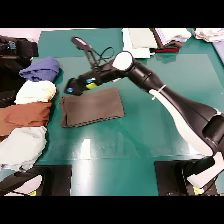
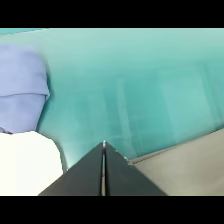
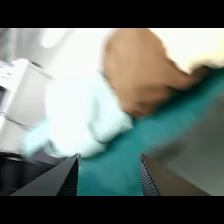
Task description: Fold the shirts.
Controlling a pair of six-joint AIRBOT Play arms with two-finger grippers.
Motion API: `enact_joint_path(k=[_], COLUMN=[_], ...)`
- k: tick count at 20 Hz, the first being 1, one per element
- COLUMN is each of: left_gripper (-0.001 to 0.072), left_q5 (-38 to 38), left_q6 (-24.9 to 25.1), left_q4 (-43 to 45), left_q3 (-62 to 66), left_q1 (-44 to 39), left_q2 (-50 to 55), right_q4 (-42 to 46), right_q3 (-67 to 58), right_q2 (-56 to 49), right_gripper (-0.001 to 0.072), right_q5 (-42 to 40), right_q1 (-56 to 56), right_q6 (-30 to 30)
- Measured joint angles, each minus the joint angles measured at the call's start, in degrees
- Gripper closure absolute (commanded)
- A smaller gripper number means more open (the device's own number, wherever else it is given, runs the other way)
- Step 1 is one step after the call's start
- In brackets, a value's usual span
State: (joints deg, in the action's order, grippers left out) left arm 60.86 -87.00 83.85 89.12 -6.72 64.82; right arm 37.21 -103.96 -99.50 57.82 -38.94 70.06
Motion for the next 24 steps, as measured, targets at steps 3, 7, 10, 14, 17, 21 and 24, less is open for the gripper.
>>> enact_joint_path(k=[3,7,10,14,17,21,24], left_gripper=[0.0685,0.0685,0.0685,0.0685,0.0685,0.0687,0.0687], left_q5=[-0.13,-0.37,-1.03,-2.40,-2.80,-2.84,-2.86], left_q6=[0.00,0.02,0.02,0.02,0.02,0.02,0.02], left_q4=[0.15,0.35,0.09,-0.72,-1.62,-3.61,-5.49], left_q3=[-0.24,-0.37,-0.39,-0.39,-0.39,-0.39,-0.39], left_q1=[-2.69,-5.66,-6.60,-7.04,-7.13,-7.15,-7.98], left_q2=[-0.31,-0.11,0.00,0.39,0.96,1.38,1.44], right_q4=[6.78,12.28,12.37,6.19,1.20,-2.62,-3.06], right_q3=[7.93,21.86,29.86,33.35,30.47,22.58,16.90], right_q2=[3.69,9.09,10.23,6.16,0.48,-7.34,-9.90], right_gripper=[0.0272,0.0105,0.0111,0.0112,0.0251,0.0697,0.0697], right_q5=[2.67,3.91,2.82,1.70,1.07,-1.05,-2.03], right_q1=[6.45,17.77,23.63,24.83,21.57,16.04,14.51], right_q6=[3.17,6.32,7.26,6.01,4.90,4.35,3.45])
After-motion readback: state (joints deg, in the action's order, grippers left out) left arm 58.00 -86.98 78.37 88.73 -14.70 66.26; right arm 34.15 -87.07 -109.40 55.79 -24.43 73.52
